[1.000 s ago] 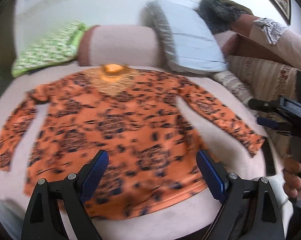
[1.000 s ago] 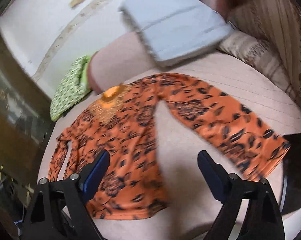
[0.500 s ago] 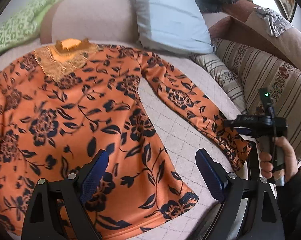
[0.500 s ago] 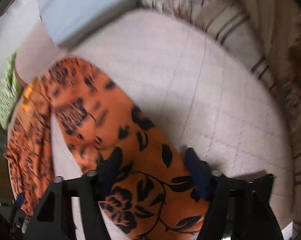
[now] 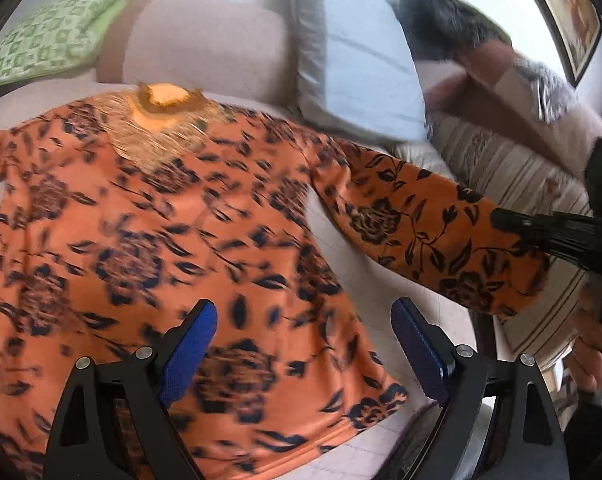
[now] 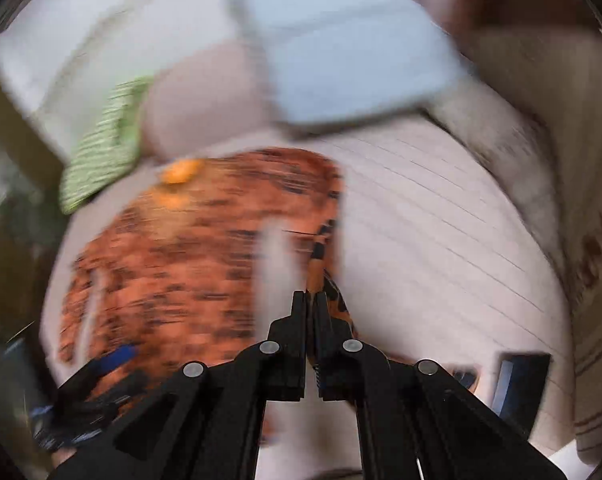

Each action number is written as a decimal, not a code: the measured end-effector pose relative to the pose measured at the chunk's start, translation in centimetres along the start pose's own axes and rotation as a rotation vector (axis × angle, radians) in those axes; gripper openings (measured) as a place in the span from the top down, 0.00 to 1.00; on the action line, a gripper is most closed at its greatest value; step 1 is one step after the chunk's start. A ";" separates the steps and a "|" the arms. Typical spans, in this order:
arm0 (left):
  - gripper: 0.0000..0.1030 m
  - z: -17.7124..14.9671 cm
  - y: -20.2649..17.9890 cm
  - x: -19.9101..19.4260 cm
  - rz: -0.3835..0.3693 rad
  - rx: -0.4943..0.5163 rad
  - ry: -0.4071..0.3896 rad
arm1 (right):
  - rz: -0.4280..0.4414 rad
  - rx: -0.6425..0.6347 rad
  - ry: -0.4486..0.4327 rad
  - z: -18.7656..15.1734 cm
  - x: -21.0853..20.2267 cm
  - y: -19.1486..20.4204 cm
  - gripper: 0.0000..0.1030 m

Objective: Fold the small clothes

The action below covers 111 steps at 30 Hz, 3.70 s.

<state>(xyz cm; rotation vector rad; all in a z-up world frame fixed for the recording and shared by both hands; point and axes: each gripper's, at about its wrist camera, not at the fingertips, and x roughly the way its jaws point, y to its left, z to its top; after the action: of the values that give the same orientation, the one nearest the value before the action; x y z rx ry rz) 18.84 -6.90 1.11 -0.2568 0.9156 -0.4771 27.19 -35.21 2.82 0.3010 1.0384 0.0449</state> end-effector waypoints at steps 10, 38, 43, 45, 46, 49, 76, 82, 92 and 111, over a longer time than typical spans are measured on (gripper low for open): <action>0.14 0.6 16.8 -6.9 0.056 -0.291 -0.071 | 0.339 -0.166 0.292 -8.1 15.6 22.2 0.86; 0.96 0.2 15.5 -2.8 -0.094 -0.318 0.117 | -0.288 0.044 0.101 12.0 24.2 9.0 0.90; 0.96 -0.1 17.3 -7.5 -0.056 -0.338 0.039 | -0.139 -0.001 0.007 13.2 20.6 14.1 0.90; 0.96 -0.8 17.9 -8.3 0.002 -0.336 0.033 | -0.080 -0.049 0.019 13.6 21.8 16.5 0.90; 0.96 -1.3 18.4 -8.2 0.041 -0.336 0.038 | -0.063 -0.065 0.031 13.5 22.6 17.5 0.89; 0.92 -3.1 21.4 -4.2 0.136 -0.419 0.175 | -0.027 -0.153 0.122 12.2 27.2 20.1 0.83; 0.95 -3.7 19.9 -1.7 0.214 -0.369 0.205 | -0.193 -0.338 0.122 5.5 27.1 12.2 0.91; 0.97 -3.5 20.3 -3.3 0.116 -0.426 0.149 | -0.216 -0.145 -0.070 5.8 17.6 6.8 0.91; 0.96 -4.6 21.0 0.1 0.036 -0.492 0.215 | -0.239 0.037 0.035 4.3 21.5 0.1 0.80; 0.78 -5.2 18.2 -0.7 0.102 -0.347 0.197 | 0.329 0.105 0.162 -10.9 13.9 10.2 0.55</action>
<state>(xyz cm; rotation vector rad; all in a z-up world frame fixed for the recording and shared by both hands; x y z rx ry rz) 19.43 9.18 -8.93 -0.4813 1.1986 -0.2490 26.07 -20.50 -11.22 0.5696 1.1448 0.3163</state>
